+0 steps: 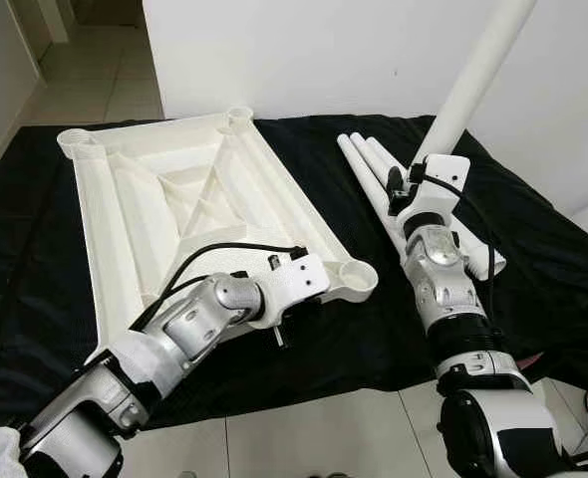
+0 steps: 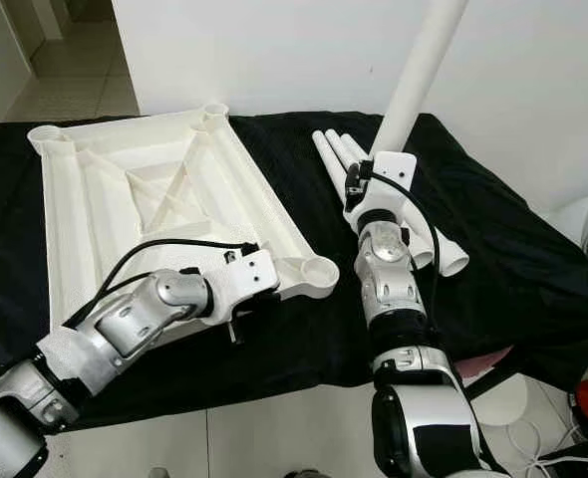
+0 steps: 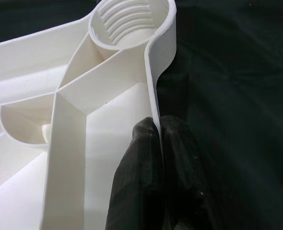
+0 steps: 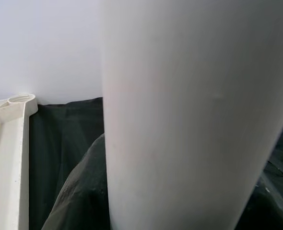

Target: Building children table

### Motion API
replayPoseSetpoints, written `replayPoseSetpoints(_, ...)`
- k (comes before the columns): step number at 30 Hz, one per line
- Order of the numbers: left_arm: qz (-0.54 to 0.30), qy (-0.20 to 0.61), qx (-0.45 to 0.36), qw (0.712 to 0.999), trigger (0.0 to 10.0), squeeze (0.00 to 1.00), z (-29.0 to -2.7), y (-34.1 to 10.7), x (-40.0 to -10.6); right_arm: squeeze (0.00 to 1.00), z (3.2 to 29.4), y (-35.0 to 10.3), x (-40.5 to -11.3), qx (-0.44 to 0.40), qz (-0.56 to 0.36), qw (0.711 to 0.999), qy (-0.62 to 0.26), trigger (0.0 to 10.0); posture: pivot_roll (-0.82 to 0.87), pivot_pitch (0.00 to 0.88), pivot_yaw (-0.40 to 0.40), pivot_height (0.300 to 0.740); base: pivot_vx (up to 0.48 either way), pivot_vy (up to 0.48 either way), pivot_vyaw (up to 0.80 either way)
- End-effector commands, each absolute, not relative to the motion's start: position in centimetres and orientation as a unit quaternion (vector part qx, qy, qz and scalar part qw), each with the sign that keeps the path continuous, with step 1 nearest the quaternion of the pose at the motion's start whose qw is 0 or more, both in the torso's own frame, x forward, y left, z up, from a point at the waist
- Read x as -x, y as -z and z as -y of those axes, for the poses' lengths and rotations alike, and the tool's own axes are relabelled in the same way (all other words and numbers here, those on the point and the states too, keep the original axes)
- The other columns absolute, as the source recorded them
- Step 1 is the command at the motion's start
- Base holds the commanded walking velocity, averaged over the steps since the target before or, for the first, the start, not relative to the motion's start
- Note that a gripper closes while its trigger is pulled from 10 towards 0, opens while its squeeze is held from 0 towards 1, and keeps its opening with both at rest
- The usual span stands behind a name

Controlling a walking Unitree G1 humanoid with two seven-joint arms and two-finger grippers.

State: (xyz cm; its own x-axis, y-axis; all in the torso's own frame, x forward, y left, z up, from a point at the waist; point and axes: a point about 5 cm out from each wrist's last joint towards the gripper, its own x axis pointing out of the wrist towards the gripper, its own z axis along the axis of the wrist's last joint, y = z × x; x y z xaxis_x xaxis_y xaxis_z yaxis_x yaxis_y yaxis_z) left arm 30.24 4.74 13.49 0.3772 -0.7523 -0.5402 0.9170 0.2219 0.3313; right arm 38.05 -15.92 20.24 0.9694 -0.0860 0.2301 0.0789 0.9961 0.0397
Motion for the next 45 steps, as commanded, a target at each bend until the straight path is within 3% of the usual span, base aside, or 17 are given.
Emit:
replayPoseSetpoints(1, -0.205, 0.548, -0.326, 0.743, 10.0, 0.0, -6.8, -11.5, -29.8, 0.0, 15.8, -20.5, -38.2, -0.011, 0.115, 0.993, 0.035, 10.0, 0.06, 0.044, -0.037, 0.74, 0.0, 0.0, 0.0)
replayPoseSetpoints(2, -0.205, 0.548, -0.326, 0.743, 10.0, 0.0, -6.8, -11.5, -29.8, 0.0, 15.8, -20.5, -38.2, -0.011, 0.115, 0.993, 0.035, 10.0, 0.06, 0.044, -0.037, 0.74, 0.0, 0.0, 0.0)
replayPoseSetpoints(3, -0.205, 0.553, -0.316, 0.743, 10.0, 1.0, -6.9, -11.7, -29.7, 0.0, 15.6, -20.3, -38.3, -0.008, 0.111, 0.993, 0.027, 10.0, 0.07, 0.044, -0.043, 0.74, 0.0, 0.0, 0.0)
replayPoseSetpoints(9, -0.176, 0.579, -0.289, 0.741, 10.0, 1.0, -6.2, -12.9, -29.2, 0.0, 14.9, -19.6, -38.2, -0.001, 0.096, 0.995, -0.011, 10.0, 0.07, 0.041, -0.048, 0.74, 0.0, 0.0, 0.0)
replayPoseSetpoints(10, -0.167, 0.584, -0.282, 0.742, 10.0, 0.79, -6.0, -13.2, -29.1, 0.0, 14.8, -19.4, -38.1, 0.002, 0.094, 0.995, -0.016, 10.0, 0.07, 0.041, -0.048, 0.74, 0.0, 0.0, 0.0)
replayPoseSetpoints(11, -0.167, 0.584, -0.282, 0.742, 10.0, 0.79, -6.0, -13.2, -29.1, 0.0, 14.8, -19.4, -38.1, 0.002, 0.094, 0.995, -0.016, 10.0, 0.07, 0.041, -0.048, 0.74, 0.0, 0.0, 0.0)
replayPoseSetpoints(12, -0.155, 0.59, -0.266, 0.746, 10.0, 0.0, -5.7, -13.7, -29.0, 0.0, 14.7, -19.2, -38.0, 0.002, 0.091, 0.996, -0.025, 10.0, 0.07, 0.04, -0.049, 0.74, 0.0, 0.0, 0.0)
replayPoseSetpoints(18, -0.107, 0.589, -0.208, 0.773, 10.0, 0.0, -5.2, -15.5, -29.1, 0.0, 14.3, -18.6, -37.6, 0.004, 0.095, 0.994, -0.058, 10.0, 0.07, 0.04, -0.051, 0.74, 0.0, 0.0, 0.0)
replayPoseSetpoints(20, -0.066, 0.555, -0.169, 0.812, 10.0, 0.0, -5.1, -17.0, -30.1, 0.0, 13.9, -18.3, -37.0, 0.002, 0.105, 0.991, -0.087, 10.0, 0.08, 0.036, -0.062, 0.74, 0.0, 0.0, 0.0)
replayPoseSetpoints(26, -0.003, 0.49, -0.137, 0.861, 10.0, 0.0, -5.3, -18.5, -31.0, 0.0, 13.3, -18.0, -36.2, -0.01, 0.121, 0.984, -0.128, 10.0, 0.09, 0.032, -0.073, 0.74, 0.0, 0.0, 0.0)
replayPoseSetpoints(36, 0.018, 0.472, -0.079, 0.878, 10.0, 0.0, -5.9, -17.8, -29.8, 0.0, 11.1, -17.5, -34.7, -0.01, 0.15, 0.972, -0.183, 10.0, 0.09, 0.025, -0.077, 0.74, 0.0, 0.0, 0.0)
replayPoseSetpoints(45, 0.018, 0.502, -0.076, 0.861, 10.0, 0.0, -6.0, -16.6, -28.3, 0.0, 10.8, -16.5, -33.8, -0.029, 0.14, 0.969, -0.204, 10.0, 0.11, 0.018, -0.083, 0.74, 0.0, 0.0, 0.0)
